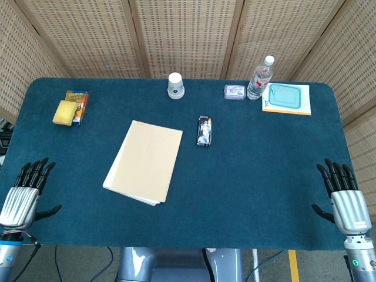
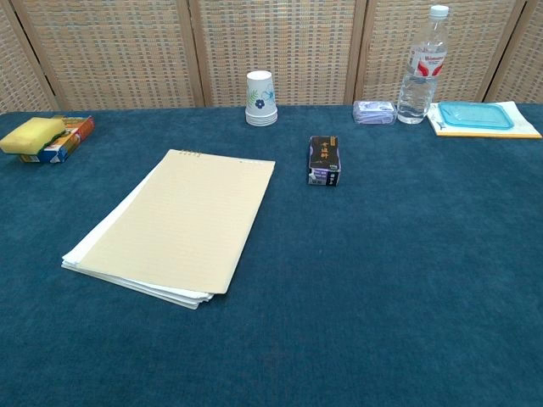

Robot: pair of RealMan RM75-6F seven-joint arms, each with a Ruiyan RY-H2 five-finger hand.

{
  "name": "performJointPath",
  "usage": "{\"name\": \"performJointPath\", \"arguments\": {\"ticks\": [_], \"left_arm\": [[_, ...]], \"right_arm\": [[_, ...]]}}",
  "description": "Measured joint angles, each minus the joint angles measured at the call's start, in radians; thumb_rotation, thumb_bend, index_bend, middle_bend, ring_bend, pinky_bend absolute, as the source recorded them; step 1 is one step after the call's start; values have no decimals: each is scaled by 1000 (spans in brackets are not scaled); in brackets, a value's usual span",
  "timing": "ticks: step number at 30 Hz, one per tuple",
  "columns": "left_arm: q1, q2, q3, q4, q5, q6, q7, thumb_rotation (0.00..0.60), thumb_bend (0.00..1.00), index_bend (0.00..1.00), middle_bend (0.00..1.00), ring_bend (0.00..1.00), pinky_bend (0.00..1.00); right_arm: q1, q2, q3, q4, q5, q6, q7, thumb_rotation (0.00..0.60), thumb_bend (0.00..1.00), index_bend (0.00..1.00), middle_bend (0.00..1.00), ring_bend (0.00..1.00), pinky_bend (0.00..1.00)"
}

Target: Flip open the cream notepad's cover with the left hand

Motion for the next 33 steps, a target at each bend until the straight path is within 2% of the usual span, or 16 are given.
{"name": "performJointPath", "arguments": {"ticks": [5,11,13,15,18,21,27,33], "left_arm": [[1,-10,-8,4,0,-8,12,600,0,0,0,0,0],[-44,-59,-16,47,16,-89,15,600,1,0,0,0,0],[-74,-93,-19,76,26,-135,18,600,45,0,0,0,0],[-107,-132,-24,112,34,-185,24,600,177,0,0,0,0],[-152,-192,-33,168,40,-250,37,600,301,0,0,0,0],[-190,-247,-40,211,36,-313,55,600,376,0,0,0,0],[-247,-355,-56,296,7,-397,75,600,380,0,0,0,0],[-262,-390,-51,331,-11,-428,75,600,379,0,0,0,0]], "right_arm": [[-1,4,-2,-4,-4,0,14,600,0,0,0,0,0],[-2,9,-4,-11,-12,3,28,600,0,0,0,0,0],[-1,9,-4,-9,-10,0,29,600,0,0,0,0,0],[0,8,-4,-8,-8,-4,29,600,0,0,0,0,0],[2,7,-3,-7,-3,-12,30,600,0,0,0,0,0],[6,6,-2,-4,3,-23,32,600,0,0,0,0,0],[12,7,-3,2,14,-44,43,600,0,0,0,0,0],[13,11,-4,-2,11,-44,50,600,0,0,0,0,0]]}}
